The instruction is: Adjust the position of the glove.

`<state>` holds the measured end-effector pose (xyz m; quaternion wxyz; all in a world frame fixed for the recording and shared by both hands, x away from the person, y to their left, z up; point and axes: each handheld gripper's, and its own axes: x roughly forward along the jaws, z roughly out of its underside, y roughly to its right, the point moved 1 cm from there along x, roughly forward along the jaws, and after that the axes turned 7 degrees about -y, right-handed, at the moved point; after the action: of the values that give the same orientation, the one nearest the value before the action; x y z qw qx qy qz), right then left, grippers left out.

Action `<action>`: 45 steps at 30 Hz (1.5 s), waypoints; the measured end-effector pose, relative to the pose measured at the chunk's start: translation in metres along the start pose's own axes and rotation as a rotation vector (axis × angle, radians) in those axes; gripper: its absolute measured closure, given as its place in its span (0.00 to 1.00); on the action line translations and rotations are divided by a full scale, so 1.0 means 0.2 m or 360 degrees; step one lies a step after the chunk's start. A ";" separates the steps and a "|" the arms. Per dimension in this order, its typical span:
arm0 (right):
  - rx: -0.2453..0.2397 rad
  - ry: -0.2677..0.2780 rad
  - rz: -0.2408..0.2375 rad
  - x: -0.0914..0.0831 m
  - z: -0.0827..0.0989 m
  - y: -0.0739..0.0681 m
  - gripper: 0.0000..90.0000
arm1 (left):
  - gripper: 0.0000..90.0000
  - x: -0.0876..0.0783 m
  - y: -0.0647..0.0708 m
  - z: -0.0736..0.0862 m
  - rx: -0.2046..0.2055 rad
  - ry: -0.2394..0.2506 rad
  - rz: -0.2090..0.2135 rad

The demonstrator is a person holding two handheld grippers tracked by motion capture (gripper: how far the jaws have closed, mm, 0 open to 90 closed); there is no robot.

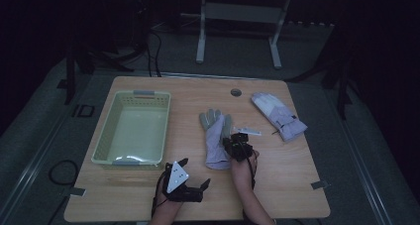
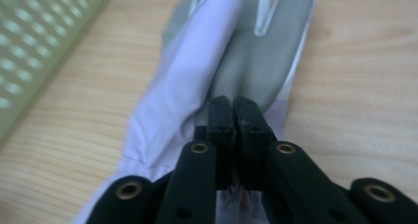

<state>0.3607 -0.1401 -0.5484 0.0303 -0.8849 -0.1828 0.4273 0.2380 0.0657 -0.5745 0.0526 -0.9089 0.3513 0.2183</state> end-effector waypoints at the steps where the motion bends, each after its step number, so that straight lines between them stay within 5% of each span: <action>1: 0.0000 -0.0010 0.0000 0.01 0.01 0.00 0.92 | 0.00 0.00 0.00 0.00 0.0000 0.0000 0.0000; 9: -0.0065 -0.0020 0.0010 0.01 0.01 0.00 0.78 | 0.00 0.00 0.00 0.00 -0.0004 -0.0004 -0.0004; 20: -0.0177 0.0049 -0.0042 -0.12 -0.05 0.13 0.53 | 0.00 0.00 0.00 0.00 -0.0005 -0.0005 -0.0005; 45: -0.0366 0.0054 0.0135 -0.37 -0.15 0.63 0.58 | 0.00 0.00 0.00 0.00 -0.0004 -0.0007 -0.0008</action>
<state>0.3779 -0.2801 -0.5006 -0.0865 -0.8966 -0.1923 0.3893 0.2386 0.0656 -0.5745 0.0527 -0.9094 0.3487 0.2207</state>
